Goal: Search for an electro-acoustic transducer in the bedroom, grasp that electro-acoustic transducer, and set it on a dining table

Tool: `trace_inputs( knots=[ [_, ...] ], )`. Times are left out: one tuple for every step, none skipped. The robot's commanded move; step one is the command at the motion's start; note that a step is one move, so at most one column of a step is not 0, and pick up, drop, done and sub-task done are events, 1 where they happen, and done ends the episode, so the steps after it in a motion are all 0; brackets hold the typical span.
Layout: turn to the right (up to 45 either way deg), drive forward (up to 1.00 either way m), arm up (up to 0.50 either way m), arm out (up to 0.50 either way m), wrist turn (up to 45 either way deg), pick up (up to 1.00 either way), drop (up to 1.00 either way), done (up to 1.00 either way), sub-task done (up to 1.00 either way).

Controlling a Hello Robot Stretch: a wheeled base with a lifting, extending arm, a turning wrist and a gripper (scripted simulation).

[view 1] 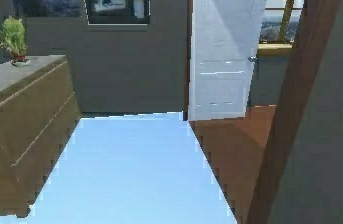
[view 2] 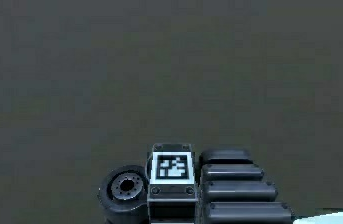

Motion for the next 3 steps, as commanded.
trace_inputs(
  knots=[
    [0.0, 0.95, 0.0, 0.0, 0.0, 0.0, 0.0, 0.0, 0.0],
    [36.0, 0.0, 0.0, 0.0, 0.0, 0.0, 0.0, 0.0, 0.0],
    [0.0, 0.35, 0.0, 0.0, 0.0, 0.0, 0.0, 0.0, 0.0]
  ],
)
